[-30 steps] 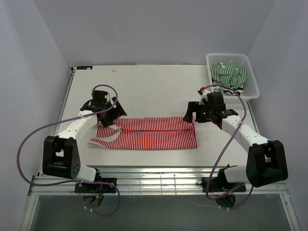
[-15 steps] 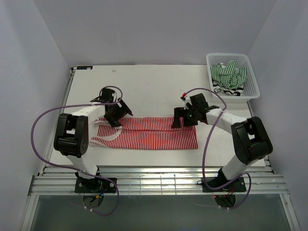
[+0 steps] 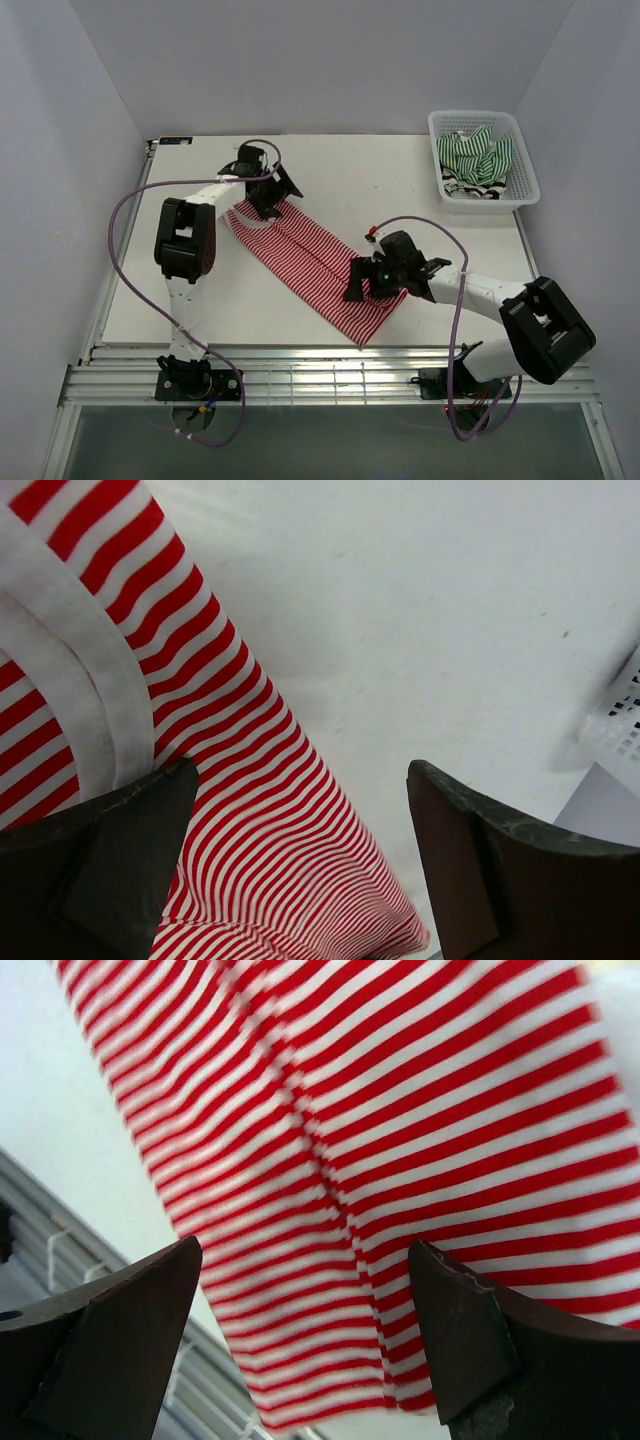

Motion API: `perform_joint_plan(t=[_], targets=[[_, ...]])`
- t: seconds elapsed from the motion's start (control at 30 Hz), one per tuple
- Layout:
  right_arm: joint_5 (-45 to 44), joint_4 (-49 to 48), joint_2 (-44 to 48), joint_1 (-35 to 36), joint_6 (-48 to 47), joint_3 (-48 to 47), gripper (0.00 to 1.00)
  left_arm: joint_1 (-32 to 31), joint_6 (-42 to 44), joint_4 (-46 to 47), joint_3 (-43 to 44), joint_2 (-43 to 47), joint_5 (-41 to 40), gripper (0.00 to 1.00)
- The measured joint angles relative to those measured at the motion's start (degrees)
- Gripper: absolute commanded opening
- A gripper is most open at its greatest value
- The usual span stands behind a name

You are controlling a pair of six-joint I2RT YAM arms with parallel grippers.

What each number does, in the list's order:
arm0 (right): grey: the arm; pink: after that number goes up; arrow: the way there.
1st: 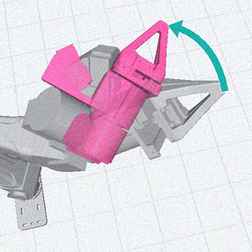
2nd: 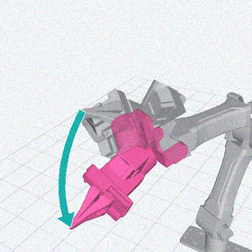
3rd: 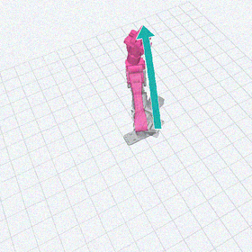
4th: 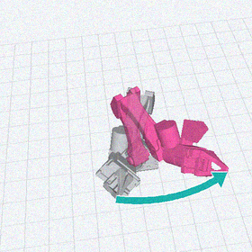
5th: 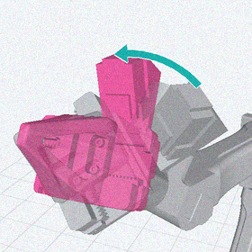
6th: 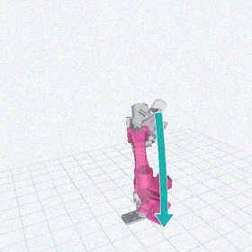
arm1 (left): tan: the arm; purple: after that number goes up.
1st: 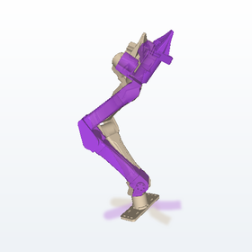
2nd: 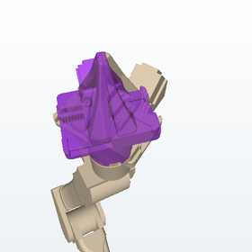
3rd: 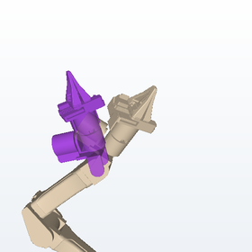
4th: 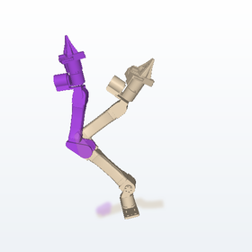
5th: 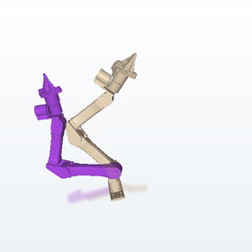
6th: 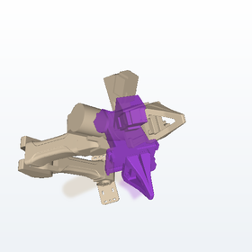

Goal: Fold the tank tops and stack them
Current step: Fold the tank top

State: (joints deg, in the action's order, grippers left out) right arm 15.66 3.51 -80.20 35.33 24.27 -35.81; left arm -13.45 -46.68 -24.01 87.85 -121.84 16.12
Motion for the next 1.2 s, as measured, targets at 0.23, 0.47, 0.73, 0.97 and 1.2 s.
perform_joint_plan(t=[0.23, 0.47, 0.73, 0.97, 1.2], targets=[[-1.27, -3.08, 1.53, 10.80, 9.31, 2.21, 0.90, -2.43, 3.50, 2.23, 21.38, -14.67, 1.60, 0.98], [0.66, -7.76, -5.33, 15.58, 11.39, -2.03, 0.90, -5.20, 8.02, 5.90, 29.35, -20.65, 3.91, 0.98], [-0.63, -8.35, -8.50, 19.74, 13.33, -5.25, 0.90, -6.14, 11.06, 8.79, 29.90, -21.55, 6.69, 0.98], [-2.40, -6.43, -7.52, 20.48, 13.53, -6.23, 0.90, -6.64, 12.61, 9.03, 29.90, -21.42, 8.09, 0.98], [-7.89, -0.66, 2.40, 20.70, 11.52, -9.90, 0.90, -8.00, 12.11, 5.38, 29.90, -16.33, 9.31, 0.98]])
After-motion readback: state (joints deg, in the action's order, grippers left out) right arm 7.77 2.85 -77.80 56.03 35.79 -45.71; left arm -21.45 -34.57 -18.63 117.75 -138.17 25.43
